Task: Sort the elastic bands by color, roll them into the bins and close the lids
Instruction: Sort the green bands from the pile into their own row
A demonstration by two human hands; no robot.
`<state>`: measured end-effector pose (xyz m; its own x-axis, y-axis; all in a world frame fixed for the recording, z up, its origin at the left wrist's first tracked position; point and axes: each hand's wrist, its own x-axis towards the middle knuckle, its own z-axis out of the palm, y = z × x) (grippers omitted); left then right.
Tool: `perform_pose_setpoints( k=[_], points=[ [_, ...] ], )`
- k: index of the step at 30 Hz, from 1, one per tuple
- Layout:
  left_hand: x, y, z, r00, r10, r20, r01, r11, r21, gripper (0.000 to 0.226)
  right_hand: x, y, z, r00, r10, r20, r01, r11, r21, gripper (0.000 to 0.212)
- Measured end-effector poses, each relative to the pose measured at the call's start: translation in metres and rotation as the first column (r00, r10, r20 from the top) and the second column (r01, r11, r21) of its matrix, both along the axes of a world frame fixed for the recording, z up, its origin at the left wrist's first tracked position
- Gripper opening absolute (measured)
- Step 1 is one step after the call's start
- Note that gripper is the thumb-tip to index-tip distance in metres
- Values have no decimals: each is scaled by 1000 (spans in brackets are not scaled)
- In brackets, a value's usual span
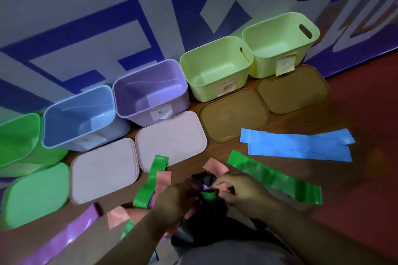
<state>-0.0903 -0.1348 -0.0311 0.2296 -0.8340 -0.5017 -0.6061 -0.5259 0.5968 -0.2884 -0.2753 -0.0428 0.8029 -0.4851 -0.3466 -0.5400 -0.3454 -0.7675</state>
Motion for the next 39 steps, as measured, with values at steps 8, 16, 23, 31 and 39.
perform_pose_setpoints(
  k=[8,16,23,31,39],
  points=[
    [9,15,-8,1000,19,-8,-19,999,-25,21,29,26,-9,991,85,-106,-87,996,-17,32],
    [16,32,-7,926,220,-308,-234,972,-8,23,36,25,16,990,95,-107,-101,994,-52,25],
    [29,39,13,872,253,-418,-307,950,-64,15,62,21,62,996,88,14,-89,992,88,19],
    [48,47,47,853,255,-455,-403,876,-266,9,95,14,92,983,1,182,-57,950,306,30],
    [83,61,87,834,221,-505,-439,821,-366,6,106,6,102,975,132,179,-194,900,390,16]
  ],
)
